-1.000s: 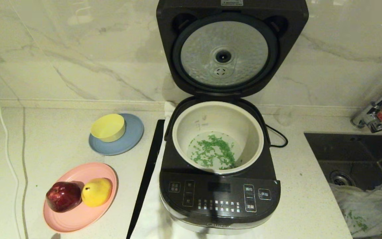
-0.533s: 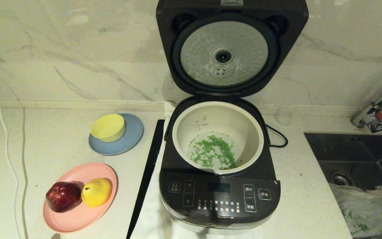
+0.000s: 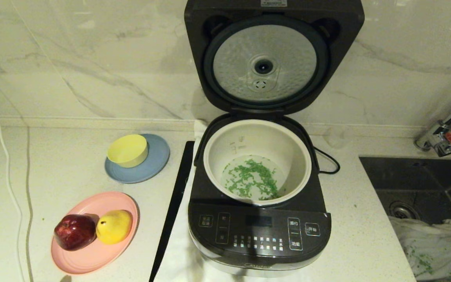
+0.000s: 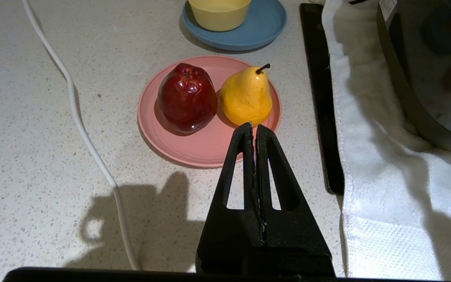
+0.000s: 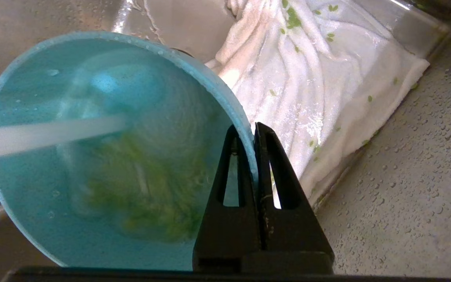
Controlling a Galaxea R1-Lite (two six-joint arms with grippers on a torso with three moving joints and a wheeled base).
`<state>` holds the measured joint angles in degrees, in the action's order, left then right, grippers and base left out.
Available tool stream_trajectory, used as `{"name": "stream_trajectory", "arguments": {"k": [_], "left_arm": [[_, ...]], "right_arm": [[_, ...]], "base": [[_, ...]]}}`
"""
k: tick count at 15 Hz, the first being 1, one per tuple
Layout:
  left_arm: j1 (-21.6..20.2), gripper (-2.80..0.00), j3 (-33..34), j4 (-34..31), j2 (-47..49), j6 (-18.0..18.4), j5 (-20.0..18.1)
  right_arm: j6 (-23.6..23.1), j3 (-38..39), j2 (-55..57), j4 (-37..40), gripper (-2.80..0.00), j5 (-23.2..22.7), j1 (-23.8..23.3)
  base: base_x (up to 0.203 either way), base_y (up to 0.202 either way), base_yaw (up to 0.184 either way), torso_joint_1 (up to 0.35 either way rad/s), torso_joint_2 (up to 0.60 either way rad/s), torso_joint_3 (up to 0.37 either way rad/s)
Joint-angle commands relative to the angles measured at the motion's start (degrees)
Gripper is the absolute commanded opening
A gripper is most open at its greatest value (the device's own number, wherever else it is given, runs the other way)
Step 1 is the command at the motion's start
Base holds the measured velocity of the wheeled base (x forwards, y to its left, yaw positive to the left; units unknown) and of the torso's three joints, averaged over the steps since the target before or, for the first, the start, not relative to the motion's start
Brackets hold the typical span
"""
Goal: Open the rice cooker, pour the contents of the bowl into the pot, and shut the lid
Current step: Fill a bowl with water from the tap
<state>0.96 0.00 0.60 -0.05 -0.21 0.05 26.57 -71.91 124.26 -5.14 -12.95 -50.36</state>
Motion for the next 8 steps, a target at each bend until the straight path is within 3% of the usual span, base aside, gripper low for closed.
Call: {"name": "stream_trajectory", "arguments": {"k": [1,8], "left_arm": [[0.0,-2.80,0.2,0.0,0.0,0.0,0.0],[0.0,-2.80,0.2,0.0,0.0,0.0,0.0]], "right_arm": [[0.2,-0.2,0.3,0.0,-2.80,0.0,0.0],[0.2,0.4,-1.1,0.0,-2.80,0.4,0.4]], "base": [[0.000,0.000,0.000,0.000,0.00,0.000],[0.000,0.000,0.000,0.000,0.00,0.000]]}}
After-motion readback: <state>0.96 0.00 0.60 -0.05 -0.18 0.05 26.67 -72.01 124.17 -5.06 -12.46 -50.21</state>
